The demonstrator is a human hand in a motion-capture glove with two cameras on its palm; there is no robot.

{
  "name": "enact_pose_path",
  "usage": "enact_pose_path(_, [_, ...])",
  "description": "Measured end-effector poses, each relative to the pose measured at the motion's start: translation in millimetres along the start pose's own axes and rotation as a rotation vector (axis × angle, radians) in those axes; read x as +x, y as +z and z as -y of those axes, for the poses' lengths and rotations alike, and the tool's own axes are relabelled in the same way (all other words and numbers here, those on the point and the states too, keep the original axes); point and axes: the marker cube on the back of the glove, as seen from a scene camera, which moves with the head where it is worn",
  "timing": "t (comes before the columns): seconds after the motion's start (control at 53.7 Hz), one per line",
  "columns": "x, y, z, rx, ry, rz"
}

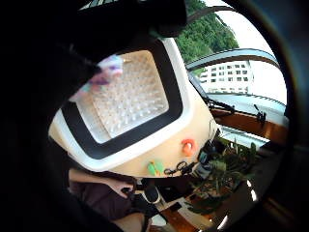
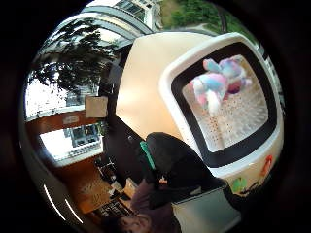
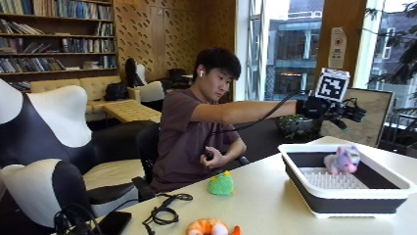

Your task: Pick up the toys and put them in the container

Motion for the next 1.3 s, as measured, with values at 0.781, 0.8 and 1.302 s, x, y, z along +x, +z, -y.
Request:
enact_pose_path(0.781, [311, 66, -212, -0.104, 0.396, 0.229])
enact_pose_path(0.8, [318, 77, -214, -0.114, 0.404, 0.243])
enact_pose_path(1.302, [345, 349, -215, -0.444, 0.565, 0.417])
